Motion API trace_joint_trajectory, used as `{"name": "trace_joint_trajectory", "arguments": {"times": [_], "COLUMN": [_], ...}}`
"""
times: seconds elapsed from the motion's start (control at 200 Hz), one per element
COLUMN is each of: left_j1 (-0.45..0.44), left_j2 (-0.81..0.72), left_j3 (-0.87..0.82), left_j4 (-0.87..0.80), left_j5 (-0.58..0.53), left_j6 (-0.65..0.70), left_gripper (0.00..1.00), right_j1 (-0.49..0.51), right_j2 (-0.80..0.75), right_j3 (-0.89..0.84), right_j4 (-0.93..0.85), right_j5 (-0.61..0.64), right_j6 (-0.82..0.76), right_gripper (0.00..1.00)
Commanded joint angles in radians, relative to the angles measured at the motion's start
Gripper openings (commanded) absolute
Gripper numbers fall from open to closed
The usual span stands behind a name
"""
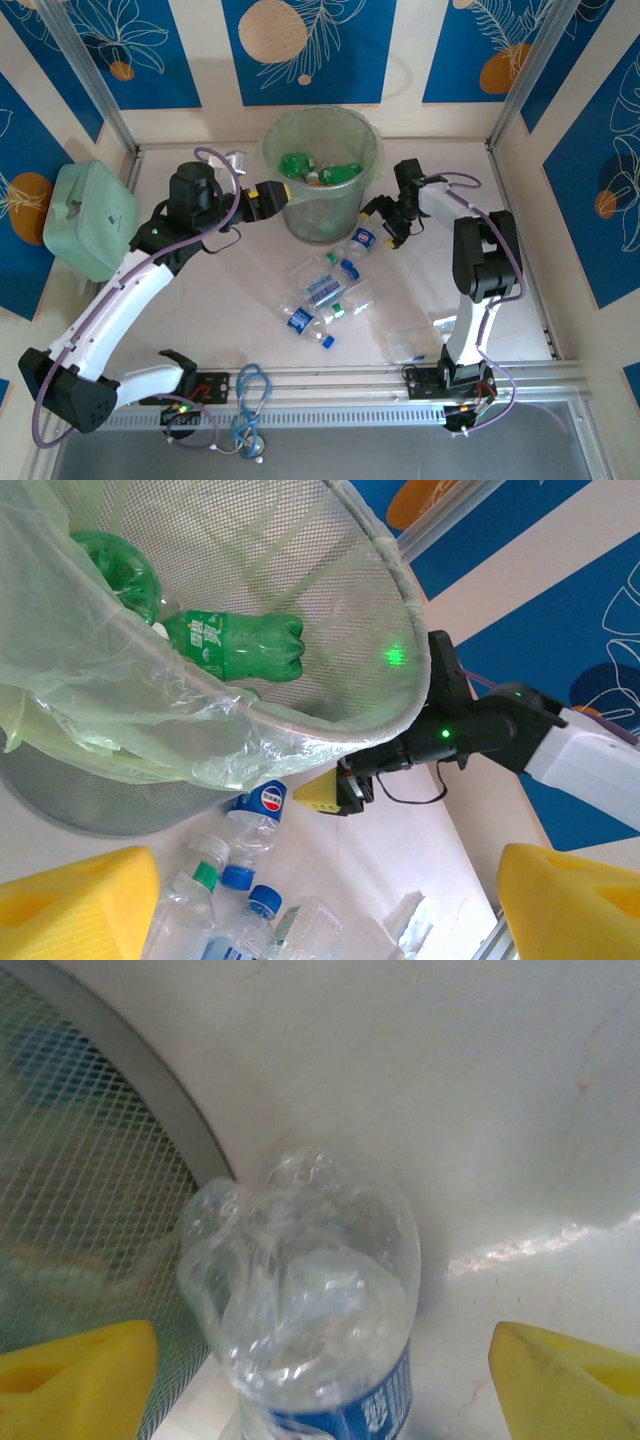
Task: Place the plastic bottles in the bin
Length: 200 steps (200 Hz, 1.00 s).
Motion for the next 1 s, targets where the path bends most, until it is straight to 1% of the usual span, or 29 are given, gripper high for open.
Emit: {"name": "trace_joint_trajectory", "arguments": {"times": [0.0,0.15,0.29,0.465,0.495,0.56,0.64,0.785,0.995], "left_j1": [0.011,0.011,0.011,0.011,0.011,0.011,0.011,0.011,0.012], "left_j2": [-0.008,-0.005,-0.005,-0.006,-0.006,-0.006,-0.006,-0.008,-0.001], "left_j3": [-0.013,-0.025,-0.034,-0.047,-0.05,-0.054,-0.059,-0.064,-0.059], "left_j4": [0.033,0.05,0.059,0.071,0.077,0.082,0.084,0.085,0.084], "left_j5": [0.035,0.046,0.053,0.063,0.064,0.069,0.071,0.074,0.088], "left_j6": [-0.014,-0.029,-0.036,-0.049,-0.053,-0.059,-0.062,-0.065,-0.071], "left_gripper": [0.86,0.86,0.85,0.85,0.85,0.85,0.85,0.85,0.85], "right_j1": [0.001,0.005,0.008,0.018,0.02,0.021,0.019,0.016,0.001], "right_j2": [0.019,0.063,0.1,0.121,0.124,0.127,0.117,0.076,-0.034], "right_j3": [0.043,0.083,0.1,0.103,0.104,0.102,0.088,0.05,-0.016], "right_j4": [-0.049,-0.087,-0.103,-0.106,-0.107,-0.113,-0.115,-0.103,-0.075], "right_j5": [-0.001,0.015,0.019,0.026,0.027,0.033,0.044,0.06,0.073], "right_j6": [0.003,0.003,0.011,0.02,0.018,0.023,0.032,0.043,0.048], "right_gripper": [0.88,0.86,0.79,0.79,0.77,0.69,0.63,0.56,0.51]}}
